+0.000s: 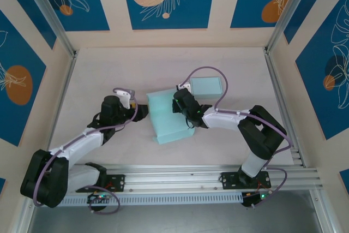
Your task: Fold the paper box
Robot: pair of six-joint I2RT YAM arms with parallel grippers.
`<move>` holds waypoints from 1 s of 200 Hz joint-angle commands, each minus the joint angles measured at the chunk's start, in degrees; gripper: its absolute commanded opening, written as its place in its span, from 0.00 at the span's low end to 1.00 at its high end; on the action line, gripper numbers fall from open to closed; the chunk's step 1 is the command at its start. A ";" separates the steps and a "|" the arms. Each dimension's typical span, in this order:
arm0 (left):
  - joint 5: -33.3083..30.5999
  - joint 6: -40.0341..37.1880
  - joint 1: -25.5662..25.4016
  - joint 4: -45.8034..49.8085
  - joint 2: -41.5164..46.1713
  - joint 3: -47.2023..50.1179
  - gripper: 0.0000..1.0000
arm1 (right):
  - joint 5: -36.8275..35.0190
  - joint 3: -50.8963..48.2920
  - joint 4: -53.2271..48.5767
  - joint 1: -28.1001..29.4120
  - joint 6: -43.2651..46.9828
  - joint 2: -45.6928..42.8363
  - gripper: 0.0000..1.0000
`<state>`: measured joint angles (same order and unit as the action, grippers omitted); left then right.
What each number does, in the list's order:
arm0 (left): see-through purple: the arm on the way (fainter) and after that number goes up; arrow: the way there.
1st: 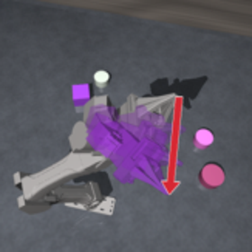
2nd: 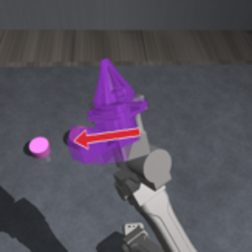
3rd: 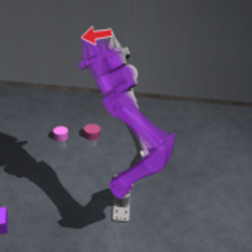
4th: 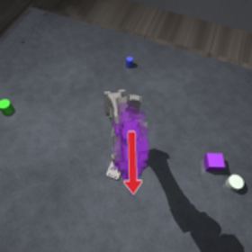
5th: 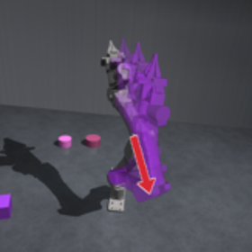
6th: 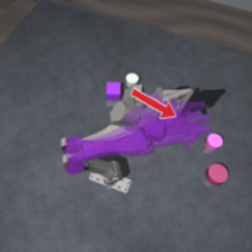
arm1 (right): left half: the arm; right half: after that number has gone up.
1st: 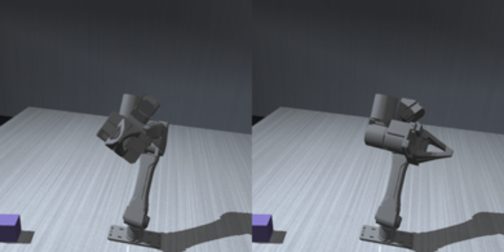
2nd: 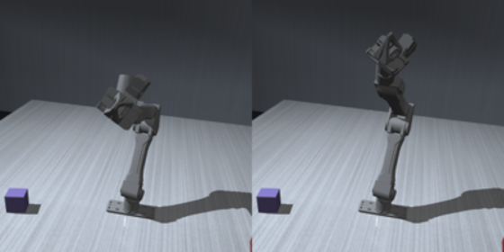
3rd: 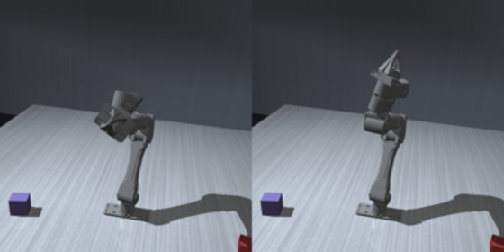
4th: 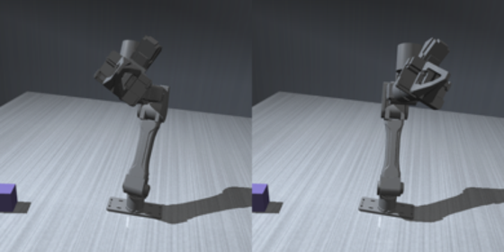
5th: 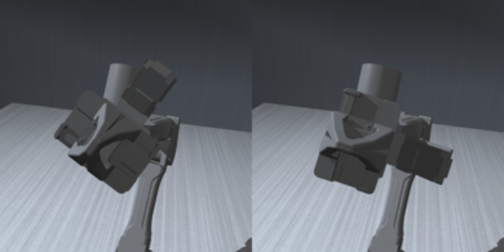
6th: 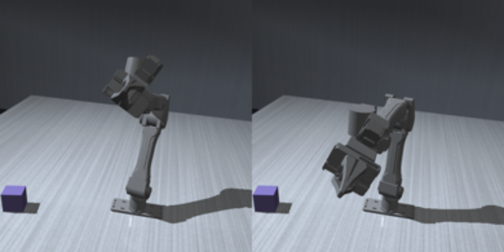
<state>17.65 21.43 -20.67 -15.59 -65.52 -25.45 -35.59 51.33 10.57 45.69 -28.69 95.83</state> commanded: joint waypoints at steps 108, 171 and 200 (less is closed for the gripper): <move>2.94 0.04 -0.82 -8.87 -6.66 1.67 0.70 | 6.59 -0.91 7.43 1.44 2.49 3.11 0.00; -2.70 0.47 -0.85 -12.53 -12.79 -1.31 0.75 | 9.59 -1.65 9.87 4.14 7.21 4.31 0.00; -2.60 -0.63 -0.86 -10.86 -12.78 -2.31 0.79 | 6.98 0.11 5.52 4.14 5.51 5.09 0.00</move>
<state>14.72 21.87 -20.64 -22.65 -78.19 -24.29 -34.98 49.69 14.02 46.22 -23.51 100.38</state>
